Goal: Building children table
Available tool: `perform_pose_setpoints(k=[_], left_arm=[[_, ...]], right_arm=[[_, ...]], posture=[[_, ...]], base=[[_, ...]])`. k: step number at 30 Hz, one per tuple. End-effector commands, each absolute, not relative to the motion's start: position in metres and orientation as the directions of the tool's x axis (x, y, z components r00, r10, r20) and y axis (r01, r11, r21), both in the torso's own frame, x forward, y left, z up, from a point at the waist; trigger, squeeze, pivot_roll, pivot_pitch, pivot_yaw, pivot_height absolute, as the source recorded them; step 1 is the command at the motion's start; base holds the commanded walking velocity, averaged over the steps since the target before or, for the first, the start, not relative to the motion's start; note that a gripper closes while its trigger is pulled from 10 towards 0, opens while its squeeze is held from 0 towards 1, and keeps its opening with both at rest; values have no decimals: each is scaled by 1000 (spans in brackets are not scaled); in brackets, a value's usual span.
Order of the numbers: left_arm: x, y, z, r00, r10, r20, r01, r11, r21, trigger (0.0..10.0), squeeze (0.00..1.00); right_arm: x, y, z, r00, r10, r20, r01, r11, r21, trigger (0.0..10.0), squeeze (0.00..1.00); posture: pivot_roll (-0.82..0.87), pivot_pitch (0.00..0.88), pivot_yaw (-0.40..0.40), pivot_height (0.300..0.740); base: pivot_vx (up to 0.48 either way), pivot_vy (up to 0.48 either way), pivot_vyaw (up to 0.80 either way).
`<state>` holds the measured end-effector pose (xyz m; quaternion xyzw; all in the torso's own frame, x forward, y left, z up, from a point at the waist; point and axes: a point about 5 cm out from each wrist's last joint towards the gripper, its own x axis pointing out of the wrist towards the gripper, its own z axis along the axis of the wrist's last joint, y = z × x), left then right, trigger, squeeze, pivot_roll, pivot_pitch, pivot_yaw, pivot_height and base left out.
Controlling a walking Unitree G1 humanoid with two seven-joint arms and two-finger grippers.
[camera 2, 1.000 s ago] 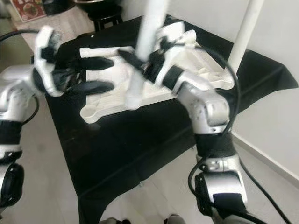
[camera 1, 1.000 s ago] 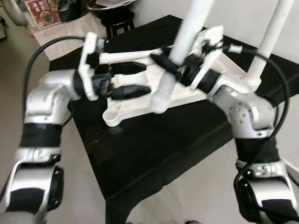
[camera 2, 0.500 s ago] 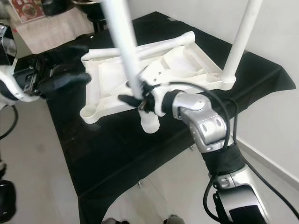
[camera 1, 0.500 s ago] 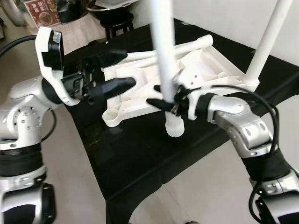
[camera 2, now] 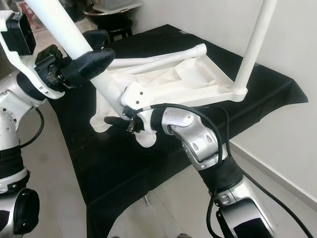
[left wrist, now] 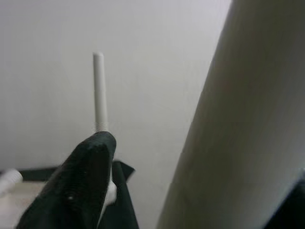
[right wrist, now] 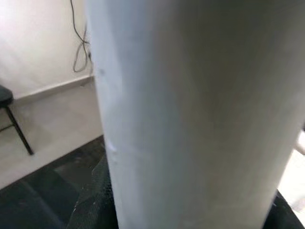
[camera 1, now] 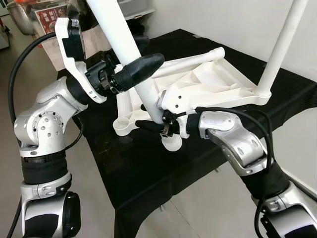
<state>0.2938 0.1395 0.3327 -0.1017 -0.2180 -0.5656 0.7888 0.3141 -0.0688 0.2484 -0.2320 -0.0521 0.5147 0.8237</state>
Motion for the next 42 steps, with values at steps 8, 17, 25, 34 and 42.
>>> perform_pose_setpoints(k=[8,17,25,34,42], left_arm=[[289,147,330,298,-865,403,923,369,110,0,0],[284,143,336,255,-879,402,931,335,143,0,0],[275,124,340,157,-894,420,953,249,174,0,0],[272,113,340,111,-903,415,962,202,183,0,0],[270,106,339,90,-903,419,967,180,180,0,0]], right_arm=[[317,-60,253,481,868,-121,-794,374,-479,0,0],[322,-57,248,523,843,-123,-779,414,-471,6549,0],[328,-50,229,549,813,-197,-784,418,-460,10000,1000],[339,-39,213,598,761,-252,-781,481,-399,10000,0],[338,-22,205,569,779,-264,-820,512,-257,10000,0]], posture=[[-168,43,81,740],[-163,43,75,740],[-159,37,66,740],[-153,33,61,740],[-152,35,55,740]], base=[[0,0,0],[0,0,0],[0,0,0],[0,0,0],[0,0,0]])
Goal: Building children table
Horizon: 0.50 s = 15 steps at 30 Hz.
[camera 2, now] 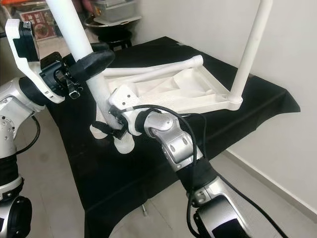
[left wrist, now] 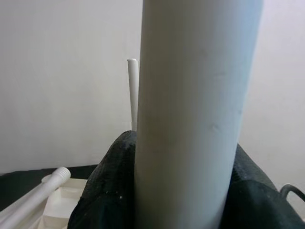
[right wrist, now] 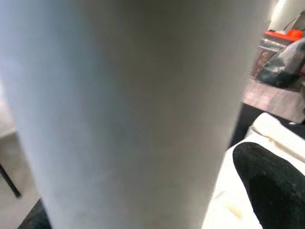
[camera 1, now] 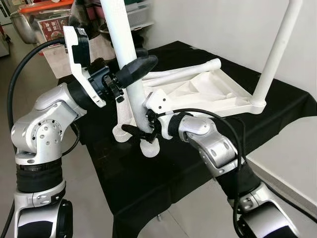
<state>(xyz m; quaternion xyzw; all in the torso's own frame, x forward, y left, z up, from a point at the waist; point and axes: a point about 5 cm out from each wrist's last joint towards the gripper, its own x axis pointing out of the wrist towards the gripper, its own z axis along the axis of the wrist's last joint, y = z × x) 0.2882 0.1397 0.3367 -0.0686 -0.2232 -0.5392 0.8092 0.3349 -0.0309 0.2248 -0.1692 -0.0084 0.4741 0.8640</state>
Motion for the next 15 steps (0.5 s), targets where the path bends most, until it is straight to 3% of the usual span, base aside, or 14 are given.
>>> perform_pose_setpoints(k=[1,8,15], left_arm=[[270,106,339,90,-903,419,967,180,180,0,0],[271,105,340,84,-903,421,968,175,181,0,0],[274,107,340,93,-903,420,966,183,181,0,0]], right_arm=[[338,-22,205,569,779,-264,-820,512,-257,10000,0],[336,-14,201,560,791,-247,-828,519,-214,10000,0],[328,-9,197,514,829,-218,-852,465,-242,10000,0]], posture=[[-152,35,55,740],[-156,34,59,740],[-153,34,62,740]], base=[[0,0,0],[0,0,0],[0,0,0]])
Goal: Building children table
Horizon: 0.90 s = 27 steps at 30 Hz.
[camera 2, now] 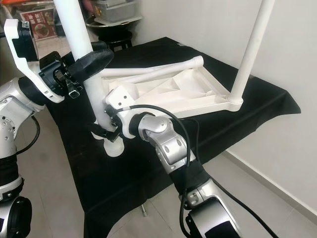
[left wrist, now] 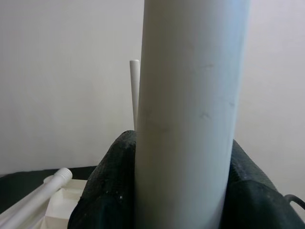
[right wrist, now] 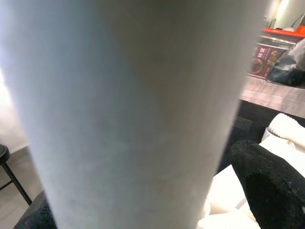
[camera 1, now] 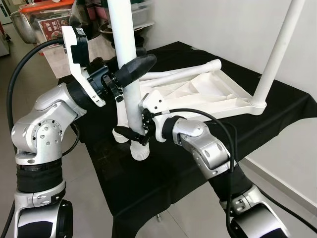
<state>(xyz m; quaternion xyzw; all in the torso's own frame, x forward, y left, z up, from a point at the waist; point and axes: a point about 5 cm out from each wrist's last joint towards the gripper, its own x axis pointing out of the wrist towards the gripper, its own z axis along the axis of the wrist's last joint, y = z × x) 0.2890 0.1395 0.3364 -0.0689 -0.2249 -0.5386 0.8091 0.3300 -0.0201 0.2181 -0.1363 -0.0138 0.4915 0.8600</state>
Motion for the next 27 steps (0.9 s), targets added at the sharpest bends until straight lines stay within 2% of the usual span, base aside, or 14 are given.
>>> perform_pose_setpoints(k=[1,6,11,17,27], left_arm=[[274,107,340,96,-902,421,966,187,180,0,0],[276,111,338,114,-905,411,963,203,179,0,0],[276,113,337,117,-906,407,962,205,178,0,0],[275,115,337,121,-907,404,960,211,184,0,0],[275,116,338,124,-908,400,956,217,197,0,0]], right_arm=[[326,-9,198,502,841,-203,-857,452,-246,10000,0],[317,-20,200,414,896,-163,-890,360,-280,10000,0],[317,-26,199,399,903,-160,-895,346,-281,10000,0],[320,-36,202,407,905,-124,-891,364,-272,10000,0],[327,-40,207,470,883,1,-883,470,-13,10000,0]], posture=[[-153,35,62,740],[-151,36,63,740],[-151,36,63,740],[-150,37,63,740],[-150,35,62,740]], base=[[0,0,0],[0,0,0],[0,0,0],[0,0,0],[0,0,0]])
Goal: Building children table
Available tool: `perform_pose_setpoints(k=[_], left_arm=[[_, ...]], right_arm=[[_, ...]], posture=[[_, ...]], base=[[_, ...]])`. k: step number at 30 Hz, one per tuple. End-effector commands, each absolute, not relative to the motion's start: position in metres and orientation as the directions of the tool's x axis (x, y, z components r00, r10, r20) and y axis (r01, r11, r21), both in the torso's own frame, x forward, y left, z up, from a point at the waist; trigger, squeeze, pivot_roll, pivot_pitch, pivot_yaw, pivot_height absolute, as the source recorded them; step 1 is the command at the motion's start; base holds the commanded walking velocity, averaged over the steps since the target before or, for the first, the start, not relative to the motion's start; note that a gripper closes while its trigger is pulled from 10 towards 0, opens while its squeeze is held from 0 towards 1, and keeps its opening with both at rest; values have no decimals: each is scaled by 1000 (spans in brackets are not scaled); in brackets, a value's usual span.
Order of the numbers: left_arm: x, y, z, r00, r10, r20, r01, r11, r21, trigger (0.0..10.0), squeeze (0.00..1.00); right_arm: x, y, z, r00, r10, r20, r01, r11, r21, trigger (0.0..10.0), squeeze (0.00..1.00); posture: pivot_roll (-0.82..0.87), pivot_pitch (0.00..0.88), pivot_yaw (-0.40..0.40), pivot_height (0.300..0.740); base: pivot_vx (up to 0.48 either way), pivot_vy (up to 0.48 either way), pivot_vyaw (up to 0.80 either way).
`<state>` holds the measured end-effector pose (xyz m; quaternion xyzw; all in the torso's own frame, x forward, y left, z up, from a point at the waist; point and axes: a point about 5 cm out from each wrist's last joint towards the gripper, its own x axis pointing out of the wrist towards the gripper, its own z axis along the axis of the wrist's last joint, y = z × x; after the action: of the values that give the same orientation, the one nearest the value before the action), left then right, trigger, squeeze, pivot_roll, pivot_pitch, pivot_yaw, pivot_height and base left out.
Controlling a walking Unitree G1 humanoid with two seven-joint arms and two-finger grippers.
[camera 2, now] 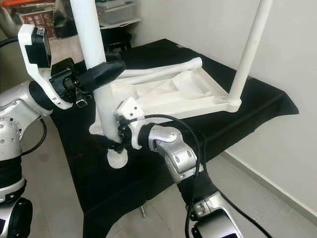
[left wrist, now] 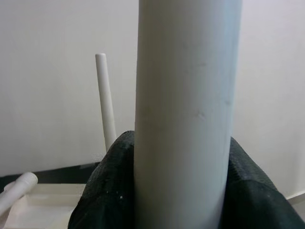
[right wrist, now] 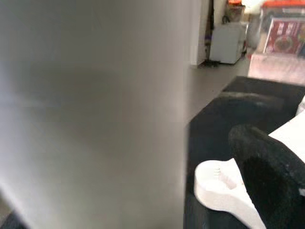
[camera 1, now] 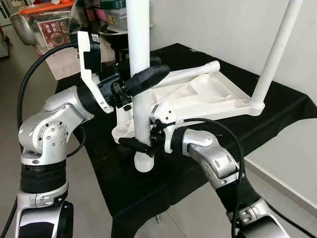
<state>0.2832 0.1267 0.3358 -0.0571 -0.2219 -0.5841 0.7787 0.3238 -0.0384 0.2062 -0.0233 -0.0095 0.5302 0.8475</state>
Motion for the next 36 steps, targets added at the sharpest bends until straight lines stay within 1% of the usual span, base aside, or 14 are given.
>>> perform_pose_setpoints(k=[1,4,6,9,11,12,13,14,20,32,33,34,35,36], left_arm=[[275,116,338,124,-908,400,956,218,198,0,0],[275,117,338,127,-908,400,955,221,198,0,0],[275,117,338,128,-907,401,954,222,199,0,0],[275,118,338,127,-907,402,954,223,202,0,0],[275,118,338,127,-907,402,954,223,202,0,0],[275,118,339,125,-906,405,953,223,203,0,0],[275,118,339,125,-906,405,953,223,203,0,0],[276,118,340,125,-905,406,953,223,203,0,0],[276,117,341,123,-903,413,952,224,207,0,0],[276,118,342,128,-898,422,950,232,207,0,0],[277,119,341,142,-892,429,949,245,196,8941,0],[282,122,341,200,-871,449,940,299,161,10000,1000],[282,122,341,200,-871,449,940,299,161,10000,1000],[286,126,340,248,-849,466,929,344,133,10000,1000]], right_arm=[[328,-40,207,476,879,10,-879,476,8,10000,0],[329,-41,209,478,878,31,-878,477,39,10000,0],[327,-40,208,463,886,18,-886,463,12,10000,0],[320,-35,202,421,907,-31,-906,417,-76,10000,0],[320,-35,202,421,907,-31,-906,417,-76,10000,0],[317,-28,200,404,914,-48,-912,398,-104,7412,0],[317,-28,200,404,914,-48,-912,398,-104,7412,0],[316,-25,199,399,915,-54,-913,391,-117,0,0],[317,-15,200,411,909,-69,-907,401,-128,0,0],[322,-18,200,444,891,-89,-894,436,-101,0,0],[323,-20,199,457,885,-93,-889,448,-99,0,0],[327,-24,199,485,870,-90,-874,477,-93,0,0],[327,-24,199,485,870,-90,-874,477,-93,0,0],[330,-28,199,512,855,-84,-859,506,-85,0,0]], posture=[[-150,35,62,740],[-150,34,60,740],[-151,35,61,740],[-150,34,61,740],[-150,34,61,740],[-151,36,63,740],[-151,36,63,740],[-151,36,63,740],[-146,40,60,740],[-149,43,59,740],[-150,44,60,740],[-149,44,61,740],[-149,44,61,740],[-149,44,61,740]], base=[[0,0,0],[0,0,0],[0,0,0],[0,0,0],[0,0,0],[0,0,0],[0,0,0],[0,0,0],[0,0,0],[0,0,0],[0,0,0],[0,0,0],[0,0,0],[0,0,0]])
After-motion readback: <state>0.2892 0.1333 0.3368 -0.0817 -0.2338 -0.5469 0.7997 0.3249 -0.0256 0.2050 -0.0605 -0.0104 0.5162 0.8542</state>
